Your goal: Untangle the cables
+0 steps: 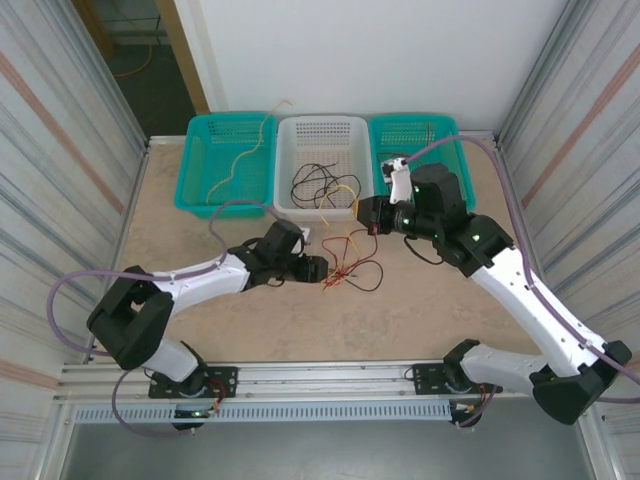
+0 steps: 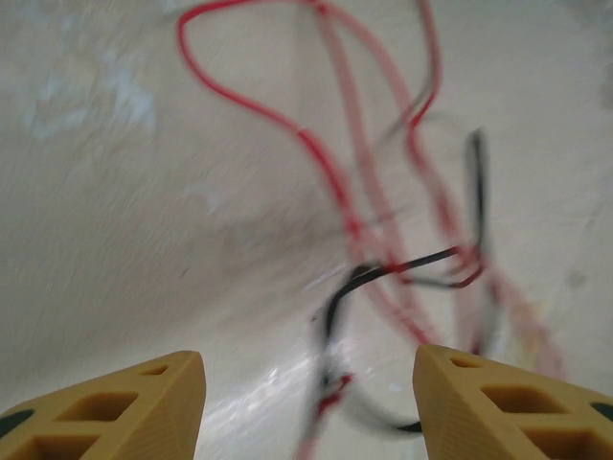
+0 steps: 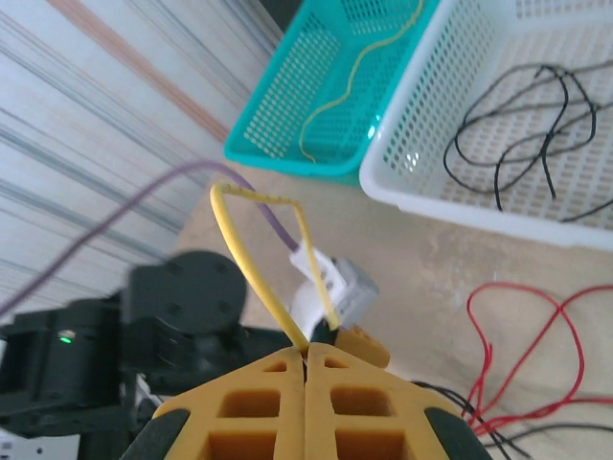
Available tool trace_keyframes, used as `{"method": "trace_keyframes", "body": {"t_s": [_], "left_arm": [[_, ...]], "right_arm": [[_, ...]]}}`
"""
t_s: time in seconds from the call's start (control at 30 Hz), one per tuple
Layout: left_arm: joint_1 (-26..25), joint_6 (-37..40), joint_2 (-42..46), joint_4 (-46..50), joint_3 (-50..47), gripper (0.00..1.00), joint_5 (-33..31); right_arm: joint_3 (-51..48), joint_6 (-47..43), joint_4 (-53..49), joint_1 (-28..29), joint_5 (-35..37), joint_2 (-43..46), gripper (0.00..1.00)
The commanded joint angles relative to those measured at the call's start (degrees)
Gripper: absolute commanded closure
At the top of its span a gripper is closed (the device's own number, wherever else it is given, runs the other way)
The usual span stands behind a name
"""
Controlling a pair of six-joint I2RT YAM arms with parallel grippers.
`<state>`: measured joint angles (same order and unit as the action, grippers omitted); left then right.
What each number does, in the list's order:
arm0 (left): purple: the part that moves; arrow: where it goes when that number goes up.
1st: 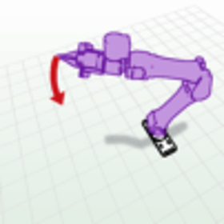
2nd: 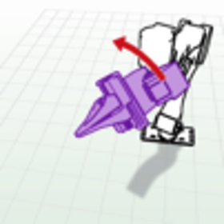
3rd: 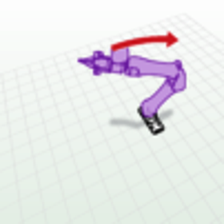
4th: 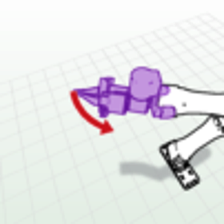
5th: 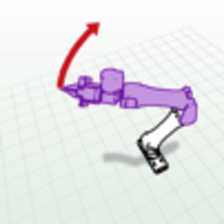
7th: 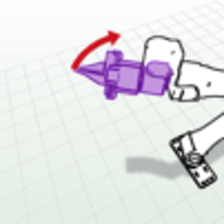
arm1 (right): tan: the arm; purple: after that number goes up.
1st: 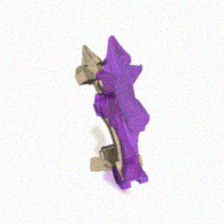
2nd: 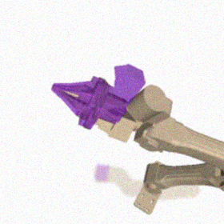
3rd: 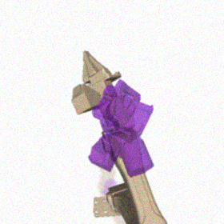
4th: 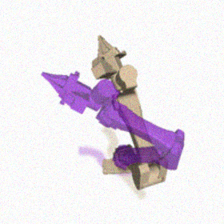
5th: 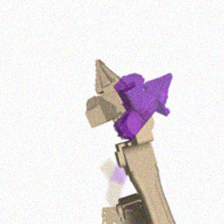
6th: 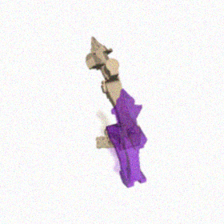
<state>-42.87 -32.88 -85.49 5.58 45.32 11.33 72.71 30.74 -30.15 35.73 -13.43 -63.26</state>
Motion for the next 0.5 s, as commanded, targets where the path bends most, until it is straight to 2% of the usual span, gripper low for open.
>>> {"method": "trace_keyframes", "body": {"t_s": [0.0,0.33,0.47], "left_arm": [[-0.20,-1.96,3.36,-0.35,-3.20,0.40,-2.24],[-0.21,-1.34,6.61,2.30,-5.28,0.41,-4.88],[-0.19,1.01,12.39,6.55,-2.73,0.40,-7.44]], "right_arm": [[3.49,-1.04,0.48,-1.63,0.23,2.13,1.00],[10.96,-6.00,-1.43,-3.65,0.42,3.08,1.00],[10.47,-6.34,-1.84,-3.49,-0.54,2.89,1.00]]}}
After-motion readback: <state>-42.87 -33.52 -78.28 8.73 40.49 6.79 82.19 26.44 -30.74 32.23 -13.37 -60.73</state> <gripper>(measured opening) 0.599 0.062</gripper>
